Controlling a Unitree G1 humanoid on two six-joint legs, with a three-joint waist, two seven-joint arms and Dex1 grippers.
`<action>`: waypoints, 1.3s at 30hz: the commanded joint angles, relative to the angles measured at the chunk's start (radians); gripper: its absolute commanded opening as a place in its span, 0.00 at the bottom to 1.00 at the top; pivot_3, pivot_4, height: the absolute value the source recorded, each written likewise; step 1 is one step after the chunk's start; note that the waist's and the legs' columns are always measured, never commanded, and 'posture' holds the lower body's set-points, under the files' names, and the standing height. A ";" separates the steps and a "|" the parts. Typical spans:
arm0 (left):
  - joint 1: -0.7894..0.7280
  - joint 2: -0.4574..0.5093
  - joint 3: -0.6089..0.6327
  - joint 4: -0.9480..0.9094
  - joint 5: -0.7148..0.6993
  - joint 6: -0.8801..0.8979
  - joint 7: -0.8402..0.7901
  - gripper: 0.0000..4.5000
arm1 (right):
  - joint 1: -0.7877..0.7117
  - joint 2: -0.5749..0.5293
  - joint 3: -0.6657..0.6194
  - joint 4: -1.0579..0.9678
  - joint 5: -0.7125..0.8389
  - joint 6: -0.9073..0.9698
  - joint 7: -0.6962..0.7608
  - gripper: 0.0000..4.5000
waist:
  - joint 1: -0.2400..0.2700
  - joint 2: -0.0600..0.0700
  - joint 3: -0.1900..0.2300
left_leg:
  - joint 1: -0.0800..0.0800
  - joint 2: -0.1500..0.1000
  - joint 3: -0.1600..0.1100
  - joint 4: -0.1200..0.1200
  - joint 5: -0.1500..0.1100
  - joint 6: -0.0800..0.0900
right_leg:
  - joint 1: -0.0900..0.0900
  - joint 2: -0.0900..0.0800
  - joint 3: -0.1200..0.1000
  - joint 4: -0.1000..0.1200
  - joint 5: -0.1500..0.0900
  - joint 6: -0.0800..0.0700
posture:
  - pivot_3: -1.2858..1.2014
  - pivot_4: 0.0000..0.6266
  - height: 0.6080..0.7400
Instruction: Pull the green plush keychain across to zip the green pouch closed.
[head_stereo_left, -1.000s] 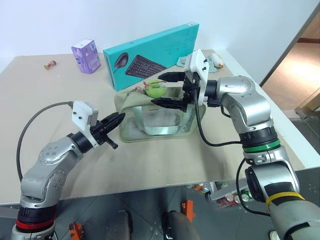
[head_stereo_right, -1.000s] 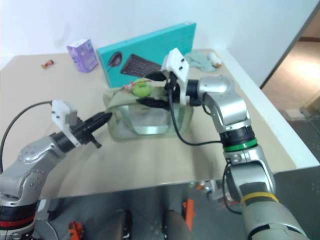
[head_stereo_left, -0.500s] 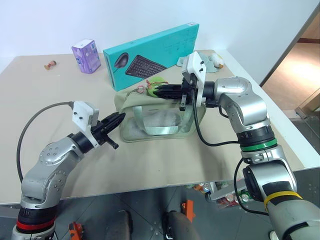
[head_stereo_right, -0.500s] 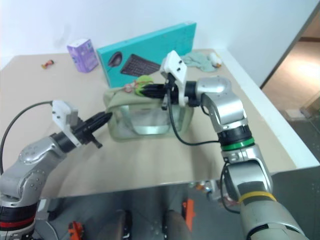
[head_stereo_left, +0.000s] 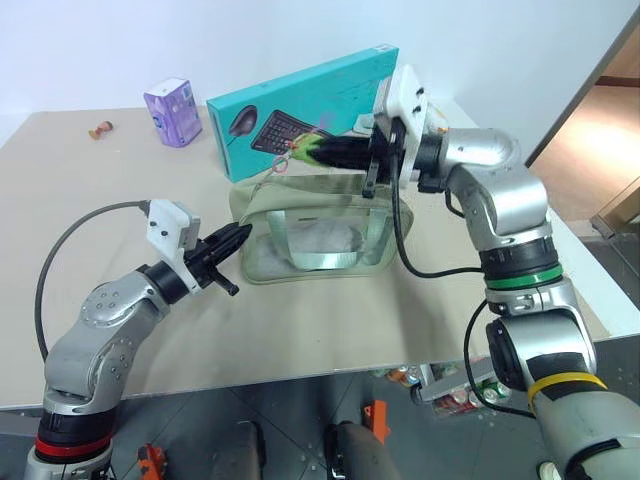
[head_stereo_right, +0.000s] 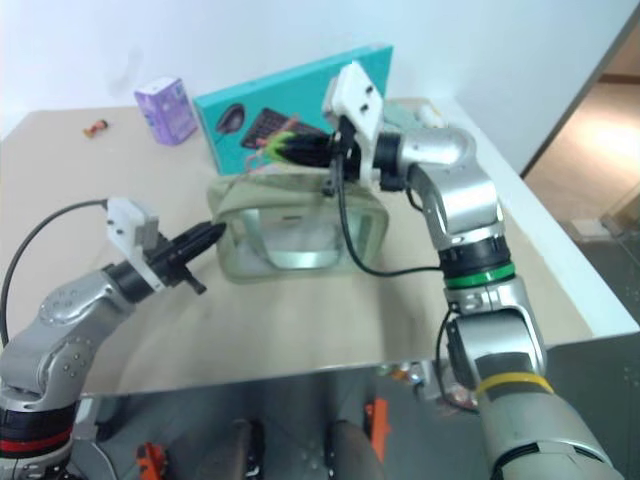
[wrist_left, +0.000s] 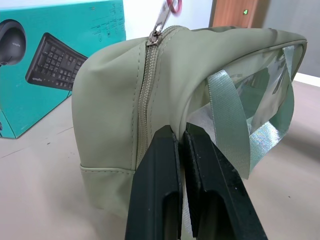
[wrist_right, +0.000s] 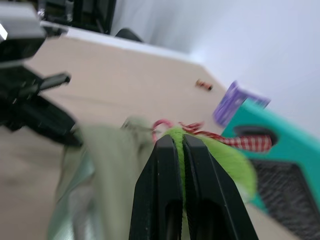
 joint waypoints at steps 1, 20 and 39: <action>-0.008 -0.007 -0.018 -0.013 0.006 -0.001 0.006 0.00 | -0.049 -0.015 -0.062 -0.044 0.022 -0.031 -0.018 0.01 | 0.000 0.000 0.000 | 0.000 0.000 0.000 0.000 0.000 0.000 | 0.000 0.000 0.000 0.000 0.000 0.000 | 0.52 0.24 1.00; -0.015 -0.022 -0.034 -0.008 0.008 0.003 0.007 0.00 | -0.112 -0.056 -0.078 -0.075 0.012 -0.084 -0.041 0.01 | 0.000 0.000 0.000 | 0.000 0.000 0.000 0.000 0.000 0.000 | 0.000 0.000 0.000 0.000 0.000 0.000 | 0.52 0.24 1.00; -0.051 -0.031 -0.026 0.007 -0.003 0.043 0.030 0.00 | -0.039 -0.143 -0.099 0.068 -0.038 -0.214 -0.071 0.01 | 0.000 0.000 0.000 | 0.000 0.000 0.000 0.000 0.000 0.000 | 0.000 0.000 0.001 0.000 0.000 0.000 | 0.52 0.24 1.00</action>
